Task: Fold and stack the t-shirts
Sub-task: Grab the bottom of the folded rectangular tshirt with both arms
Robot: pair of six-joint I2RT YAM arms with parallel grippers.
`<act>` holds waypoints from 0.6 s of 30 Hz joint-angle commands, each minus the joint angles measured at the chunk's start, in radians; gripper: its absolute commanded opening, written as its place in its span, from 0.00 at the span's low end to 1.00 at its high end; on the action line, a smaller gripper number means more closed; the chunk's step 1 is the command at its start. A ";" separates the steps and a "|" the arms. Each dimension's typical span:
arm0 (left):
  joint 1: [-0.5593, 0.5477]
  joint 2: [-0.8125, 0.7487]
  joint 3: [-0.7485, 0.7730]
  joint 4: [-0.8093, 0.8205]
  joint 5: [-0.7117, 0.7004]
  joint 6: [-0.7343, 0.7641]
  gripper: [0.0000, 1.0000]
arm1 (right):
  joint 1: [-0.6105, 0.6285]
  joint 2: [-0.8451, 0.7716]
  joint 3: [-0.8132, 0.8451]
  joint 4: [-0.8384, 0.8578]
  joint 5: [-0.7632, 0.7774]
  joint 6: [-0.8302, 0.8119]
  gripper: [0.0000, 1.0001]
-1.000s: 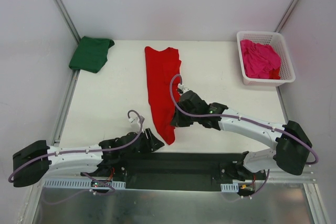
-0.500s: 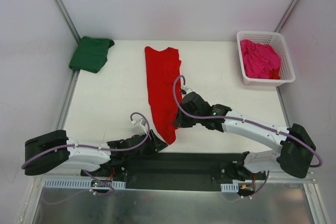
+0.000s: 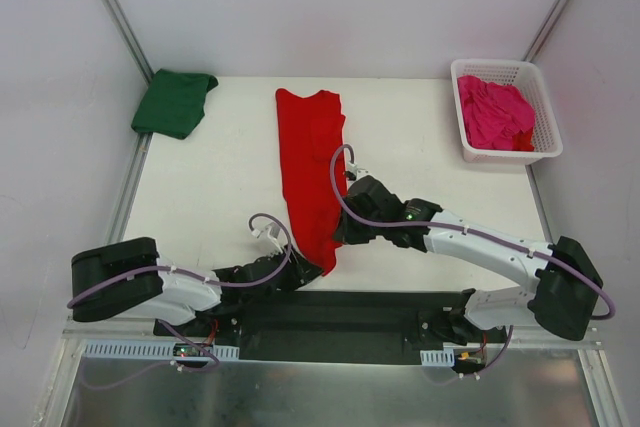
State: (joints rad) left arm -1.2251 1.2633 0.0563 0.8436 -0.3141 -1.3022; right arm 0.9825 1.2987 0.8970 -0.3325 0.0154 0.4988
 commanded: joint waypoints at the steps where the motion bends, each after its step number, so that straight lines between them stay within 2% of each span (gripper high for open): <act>1: -0.010 0.059 -0.030 0.141 -0.008 -0.043 0.38 | 0.004 -0.042 0.000 -0.007 0.023 -0.009 0.02; 14: 0.021 0.258 -0.001 0.336 0.073 -0.051 0.38 | 0.004 -0.062 -0.009 -0.026 0.043 -0.009 0.02; 17: 0.032 0.292 0.008 0.360 0.086 -0.049 0.37 | 0.005 -0.067 -0.010 -0.033 0.046 -0.009 0.02; 18: 0.033 0.304 0.008 0.367 0.087 -0.049 0.34 | 0.004 -0.070 -0.010 -0.034 0.050 -0.011 0.02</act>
State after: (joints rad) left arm -1.2076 1.5219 0.0589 1.1591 -0.2455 -1.3487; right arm 0.9825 1.2690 0.8856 -0.3588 0.0391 0.4965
